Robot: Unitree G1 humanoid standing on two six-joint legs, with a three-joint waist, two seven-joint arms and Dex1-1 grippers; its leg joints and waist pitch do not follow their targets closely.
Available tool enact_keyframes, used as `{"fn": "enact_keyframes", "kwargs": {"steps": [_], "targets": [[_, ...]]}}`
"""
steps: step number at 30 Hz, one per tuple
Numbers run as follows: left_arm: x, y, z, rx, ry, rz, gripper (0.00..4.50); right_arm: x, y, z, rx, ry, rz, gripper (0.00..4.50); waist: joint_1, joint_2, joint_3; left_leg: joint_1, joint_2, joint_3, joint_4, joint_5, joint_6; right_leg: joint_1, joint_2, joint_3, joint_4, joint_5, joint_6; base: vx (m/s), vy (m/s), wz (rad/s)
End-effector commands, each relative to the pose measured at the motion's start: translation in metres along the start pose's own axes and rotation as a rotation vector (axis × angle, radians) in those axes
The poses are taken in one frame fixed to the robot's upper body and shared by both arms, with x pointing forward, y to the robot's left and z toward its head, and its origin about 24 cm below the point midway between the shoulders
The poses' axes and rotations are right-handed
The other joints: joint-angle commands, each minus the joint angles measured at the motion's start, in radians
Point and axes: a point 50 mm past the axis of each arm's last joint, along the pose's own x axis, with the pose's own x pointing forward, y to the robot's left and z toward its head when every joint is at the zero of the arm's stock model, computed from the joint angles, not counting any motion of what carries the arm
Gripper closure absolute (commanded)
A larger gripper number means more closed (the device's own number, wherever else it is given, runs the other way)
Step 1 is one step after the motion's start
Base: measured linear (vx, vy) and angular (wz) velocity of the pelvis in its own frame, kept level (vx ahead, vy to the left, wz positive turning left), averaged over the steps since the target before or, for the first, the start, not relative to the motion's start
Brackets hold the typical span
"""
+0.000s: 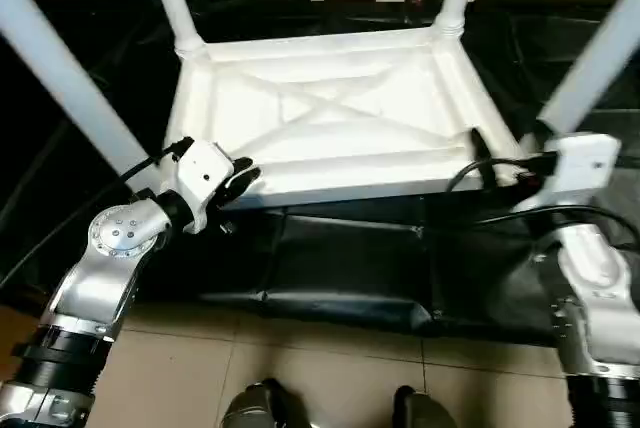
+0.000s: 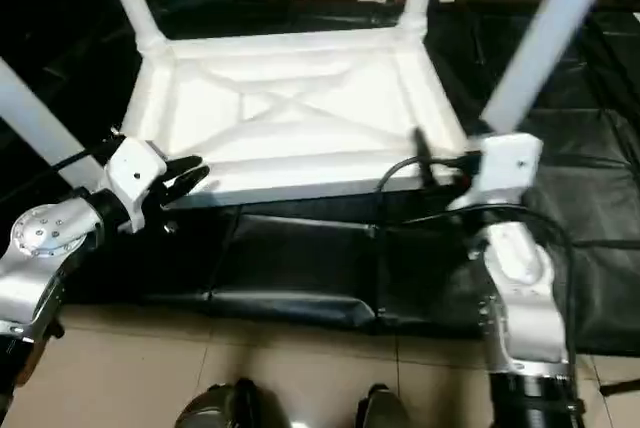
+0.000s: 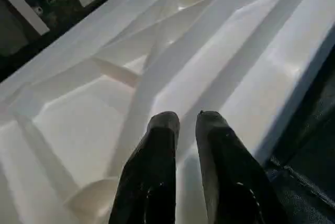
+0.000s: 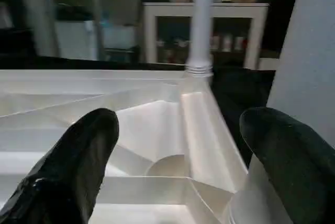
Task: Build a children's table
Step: Rotate leg to tighten
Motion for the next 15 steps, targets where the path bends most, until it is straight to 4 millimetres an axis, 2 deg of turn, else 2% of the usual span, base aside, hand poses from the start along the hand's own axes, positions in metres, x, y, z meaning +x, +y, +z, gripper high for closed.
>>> {"fn": "enact_keyframes", "kwargs": {"steps": [1,6,7,8,9,10,11,12,13,14,15], "targets": [[-0.003,-0.001,0.004,-0.008,-0.035,-0.013,3.67,-0.005,-0.021,0.001,-0.038,0.001,-0.113,0.1,-0.008,-0.002,-0.088,0.042,-0.006,0.002,-0.06,-0.216,0.043,0.038,0.016,-0.001,-0.043,-0.135,-0.198,0.0,0.0,0.0],[-0.01,0.003,0.02,-0.085,-0.14,-0.015,3.67,-0.01,-0.028,0.001,-0.051,0.007,-0.145,0.1,-0.006,-0.002,-0.088,0.04,-0.006,0.002,-0.059,-0.211,0.051,0.04,0.016,-0.002,-0.041,-0.127,-0.203,0.0,0.0,0.0],[-0.016,0.003,0.03,-0.189,-0.196,-0.049,3.67,-0.012,-0.025,0.002,-0.031,0.003,-0.129,0.1,-0.005,-0.003,-0.089,0.04,-0.006,0.002,-0.059,-0.212,0.052,0.04,0.016,-0.003,-0.041,-0.128,-0.203,0.0,0.0,0.0],[-0.028,-0.001,0.038,-0.313,-0.232,-0.145,3.41,-0.013,-0.013,0.001,0.006,-0.004,-0.068,0.1,-0.005,-0.003,-0.089,0.04,-0.005,0.003,-0.06,-0.206,0.047,0.042,0.012,-0.002,-0.033,-0.119,-0.219,0.0,0.0,0.0],[-0.033,-0.004,0.041,-0.346,-0.236,-0.186,3.34,-0.014,-0.008,0.001,0.02,-0.006,-0.04,0.1,-0.005,-0.002,-0.085,0.037,-0.005,0.002,-0.063,-0.216,0.055,0.039,0.014,-0.003,-0.036,-0.133,-0.231,0.0,0.0,0.0],[-0.036,-0.005,0.042,-0.366,-0.237,-0.206,3.34,-0.014,-0.004,0.001,0.025,-0.007,-0.02,0.1,-0.009,-0.002,-0.084,0.039,-0.006,0.003,-0.062,-0.236,0.059,0.036,0.018,-0.005,-0.037,-0.153,-0.229,0.0,0.0,0.0],[-0.046,-0.007,0.043,-0.42,-0.236,-0.257,3.34,-0.015,0.009,-0.001,0.029,-0.005,0.047,0.1,-0.012,-0.014,-0.083,0.038,-0.006,0.005,-0.062,-0.24,0.06,0.036,0.019,-0.005,-0.038,-0.162,-0.226,0.0,0.0,0.0],[-0.056,-0.008,0.043,-0.45,-0.228,-0.289,3.28,-0.017,0.021,-0.004,0.03,0.002,0.109,0.1,-0.014,-0.013,-0.077,0.036,-0.006,0.004,-0.066,-0.257,0.062,0.035,0.019,-0.005,-0.043,-0.205,-0.212,0.0,0.0,0.0],[-0.056,-0.008,0.043,-0.45,-0.228,-0.29,3.07,-0.017,0.022,-0.004,0.03,0.002,0.112,0.1,-0.016,-0.009,-0.077,0.036,-0.006,0.003,-0.066,-0.266,0.058,0.033,0.018,-0.005,-0.043,-0.224,-0.205,0.0,0.0,0.0],[-0.067,0.0,0.043,-0.466,-0.235,-0.274,3.07,-0.018,0.031,-0.006,0.044,0.006,0.146,0.1,-0.025,-0.01,-0.072,0.036,-0.005,0.0,-0.072,-0.302,0.045,0.03,0.019,-0.005,-0.05,-0.288,-0.175,0.0,0.0,0.0],[-0.075,0.005,0.043,-0.483,-0.242,-0.263,2.94,-0.017,0.035,-0.007,0.049,0.007,0.158,0.1,-0.027,-0.008,-0.072,0.038,-0.006,0.0,-0.071,-0.31,0.038,0.028,0.019,-0.004,-0.052,-0.3,-0.168,0.0,0.0,0.0]]}}
